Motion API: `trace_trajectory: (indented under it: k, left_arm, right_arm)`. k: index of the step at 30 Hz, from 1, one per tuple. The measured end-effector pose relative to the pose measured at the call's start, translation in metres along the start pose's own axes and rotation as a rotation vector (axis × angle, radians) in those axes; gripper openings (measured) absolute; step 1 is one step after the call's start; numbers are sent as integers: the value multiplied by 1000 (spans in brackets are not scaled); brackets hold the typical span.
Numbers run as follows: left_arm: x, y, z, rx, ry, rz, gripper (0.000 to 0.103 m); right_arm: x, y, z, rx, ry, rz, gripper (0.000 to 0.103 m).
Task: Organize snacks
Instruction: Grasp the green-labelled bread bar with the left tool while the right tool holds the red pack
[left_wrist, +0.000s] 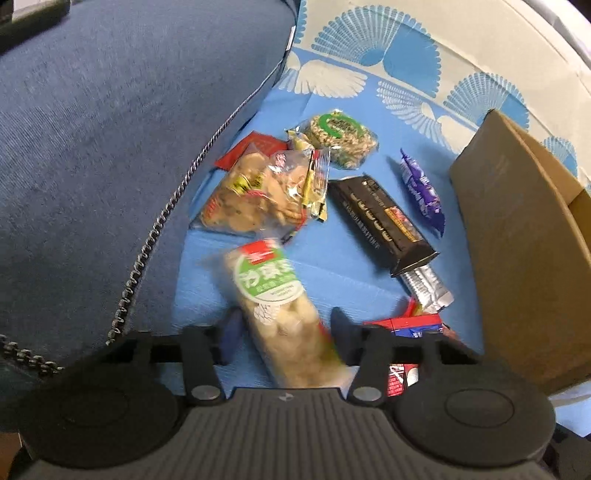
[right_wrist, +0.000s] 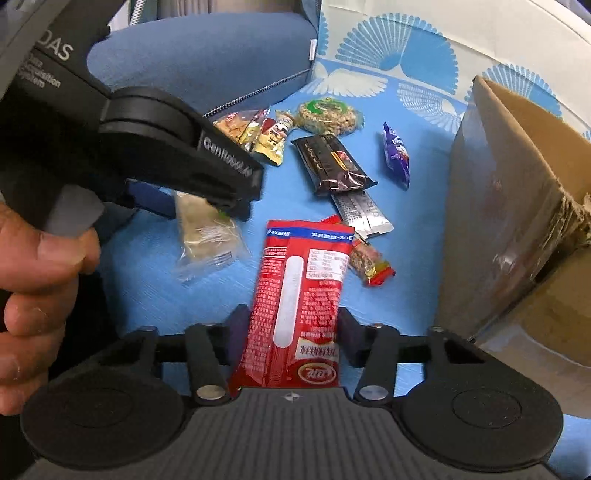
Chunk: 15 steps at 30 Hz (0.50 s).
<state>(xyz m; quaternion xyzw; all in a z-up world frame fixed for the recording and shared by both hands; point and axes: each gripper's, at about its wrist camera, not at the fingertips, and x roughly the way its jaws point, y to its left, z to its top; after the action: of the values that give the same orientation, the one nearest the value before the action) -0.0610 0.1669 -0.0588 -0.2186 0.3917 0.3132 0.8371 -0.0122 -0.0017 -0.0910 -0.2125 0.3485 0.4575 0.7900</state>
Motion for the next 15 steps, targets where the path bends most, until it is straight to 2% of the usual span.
trace_trajectory:
  k: [2,5,8,11,15]
  left_arm:
    - [-10,-1,2,28,-11,-11,39]
    - [-23,-2,-1,79,-3,-75,39]
    - [-28,-4,-10,137,41,-153,39]
    - [-23,-7,-14,153,80,-190,39]
    - [-15,-10,-16,123,103,-169,45]
  right_arm:
    - [-4,-2,-1,10,-3,2,49]
    - [-12,-5,-2,23,-31,-16,48]
    - [-17,-8,-2,35,-39,-18,48]
    - [-14,-11,-6,49,0,-11,48]
    - [-12,-14,-9,60,27,-4,50]
